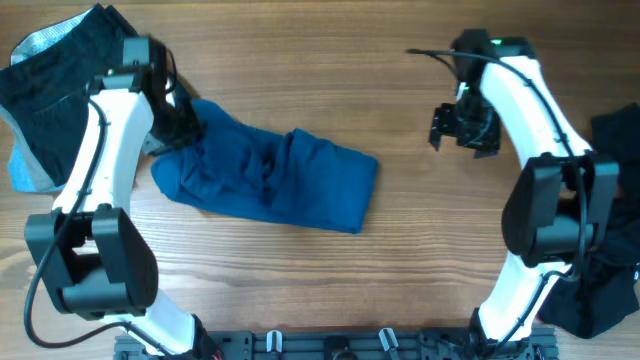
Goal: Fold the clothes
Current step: 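Fold the strip's left end rightward onto the stack with the left gripper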
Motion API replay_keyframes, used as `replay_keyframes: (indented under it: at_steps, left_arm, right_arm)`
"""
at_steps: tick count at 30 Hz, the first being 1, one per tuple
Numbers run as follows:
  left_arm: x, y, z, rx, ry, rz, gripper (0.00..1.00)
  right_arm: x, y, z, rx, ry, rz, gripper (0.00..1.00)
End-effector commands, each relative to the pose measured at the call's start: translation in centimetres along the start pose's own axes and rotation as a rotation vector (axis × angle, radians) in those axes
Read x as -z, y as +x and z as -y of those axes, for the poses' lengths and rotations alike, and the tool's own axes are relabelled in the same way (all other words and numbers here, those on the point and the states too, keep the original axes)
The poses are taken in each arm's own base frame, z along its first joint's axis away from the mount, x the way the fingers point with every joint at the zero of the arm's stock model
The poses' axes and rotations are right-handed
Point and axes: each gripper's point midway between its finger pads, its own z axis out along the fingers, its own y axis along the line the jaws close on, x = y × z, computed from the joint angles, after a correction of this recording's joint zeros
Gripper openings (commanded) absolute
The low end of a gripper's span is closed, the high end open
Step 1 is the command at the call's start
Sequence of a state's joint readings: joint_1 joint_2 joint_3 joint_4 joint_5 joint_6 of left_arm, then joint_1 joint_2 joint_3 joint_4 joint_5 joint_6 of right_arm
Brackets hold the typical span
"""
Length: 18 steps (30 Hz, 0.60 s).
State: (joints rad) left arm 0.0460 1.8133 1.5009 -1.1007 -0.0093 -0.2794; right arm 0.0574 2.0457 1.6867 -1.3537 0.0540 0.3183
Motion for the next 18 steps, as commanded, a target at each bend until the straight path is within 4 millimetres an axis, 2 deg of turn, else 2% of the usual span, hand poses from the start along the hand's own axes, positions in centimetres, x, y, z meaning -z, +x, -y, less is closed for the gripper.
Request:
replay_keyframes:
  at_steps: [1,3,5,7,9,11,14,15,18]
  left_arm:
    - [3.3,2.2,9.1,-0.141,0.18,0.02,0.04]
    - [3.8,5.6,14.8,-0.257,0.228,0.024,0.04]
    - [4.5,10.0,21.2,-0.4,0.304,0.048,0.04]
    - [4.5,13.2,24.9,-0.494,0.346,0.059,0.04]
    - [3.7,15.7,26.5,-0.543,0.332,0.05,0.04]
    - [2.9,17.8,27.2,-0.592,0.311,0.028,0.04]
    - [2.7,18.3,27.3,-0.613,0.295,0.033,0.04]
    - [2.7,18.3,27.1,-0.616,0.287,0.032,0.04]
    - [2.3,19.3,25.4,-0.624,0.227,-0.026,0.04]
  right_arm:
    - [0.3,-0.5,1.1,0.004,0.009,0.016,0.76]
    - [0.3,-0.7,1.0,0.004,0.007,0.023,0.76]
    - [0.3,-0.7,1.0,0.005,0.006,0.024,0.77]
    - [0.3,-0.7,1.0,0.005,0.005,0.023,0.77]
    - [0.3,-0.6,0.8,0.031,-0.008,0.017,0.77]
    - [0.3,-0.6,0.7,0.031,-0.011,0.018,0.77]
    - [0.3,-0.5,0.6,0.032,-0.02,0.014,0.77]
    - [0.3,-0.2,-0.2,0.053,-0.065,0.0,0.77]
    - [0.4,0.0,-1.2,0.084,-0.127,-0.01,0.77]
